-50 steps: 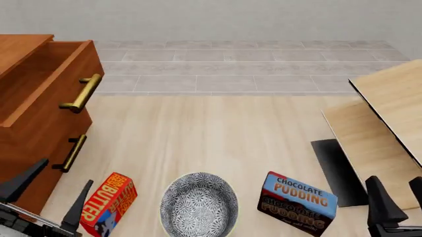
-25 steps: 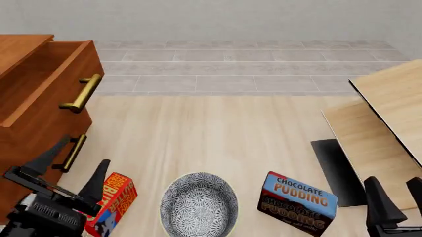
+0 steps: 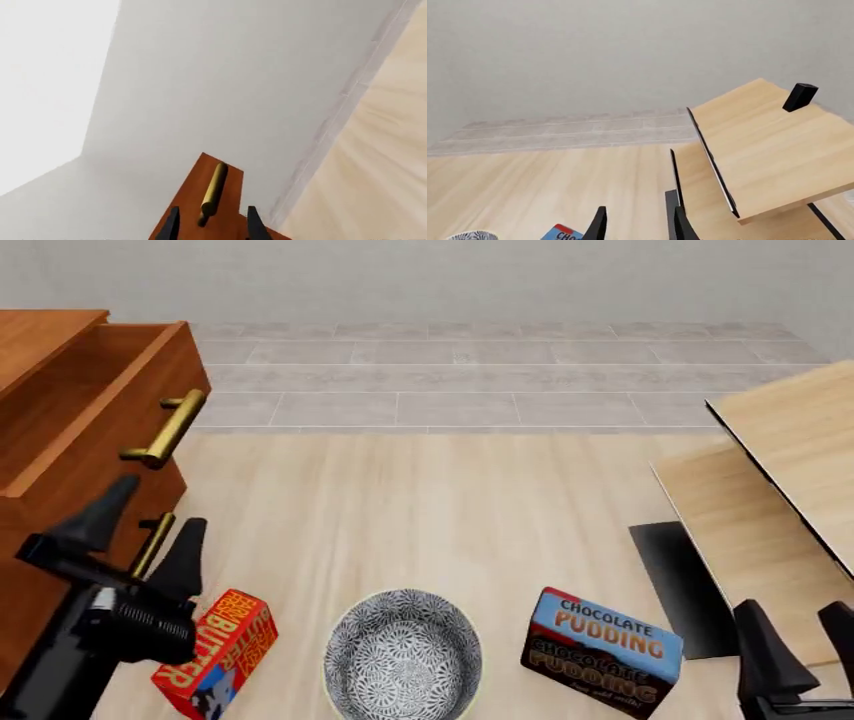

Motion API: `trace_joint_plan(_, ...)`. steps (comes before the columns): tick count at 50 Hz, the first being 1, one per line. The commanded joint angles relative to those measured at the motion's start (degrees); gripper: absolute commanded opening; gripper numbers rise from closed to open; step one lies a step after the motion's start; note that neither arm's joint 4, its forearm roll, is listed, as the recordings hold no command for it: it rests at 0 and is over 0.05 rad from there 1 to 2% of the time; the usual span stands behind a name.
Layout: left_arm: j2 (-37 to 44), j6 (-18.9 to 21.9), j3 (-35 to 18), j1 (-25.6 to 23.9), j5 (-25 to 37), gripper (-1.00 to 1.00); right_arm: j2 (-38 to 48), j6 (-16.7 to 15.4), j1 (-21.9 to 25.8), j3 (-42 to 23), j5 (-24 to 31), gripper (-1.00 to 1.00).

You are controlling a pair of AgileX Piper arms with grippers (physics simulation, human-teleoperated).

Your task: Close the top drawer of the cabinet.

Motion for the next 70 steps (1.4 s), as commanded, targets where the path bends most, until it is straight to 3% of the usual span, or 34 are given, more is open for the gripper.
trace_joint_plan(1, 2.8, 6.3, -2.7, 2.4, -1.5, 1.0, 0.0, 0.0, 0.1, 0.2, 0.0, 1.0)
trace_joint_plan(6, 3.9, 7.7, -3.9, 2.5, -1.5, 1.0, 0.0, 0.0, 0.1, 0.2, 0.0, 1.0)
trace_joint_plan(8, 4.6, 10.6, -4.8, 2.2, -1.5, 1.0, 0.0, 0.0, 0.1, 0.3, -0.1, 1.0)
trace_joint_plan(22, 10.5, 17.9, -9.1, -0.2, -1.5, 1.0, 0.0, 0.1, -0.3, 0.5, 0.0, 1.0)
trace_joint_plan(30, 12.7, 19.5, -11.1, 1.3, -1.5, 1.0, 0.0, 0.3, -0.4, 0.5, 0.2, 1.0)
trace_joint_plan(70, 21.3, 19.3, -15.4, 6.9, -1.5, 1.0, 0.0, 0.5, -0.7, 0.5, 0.5, 1.0)
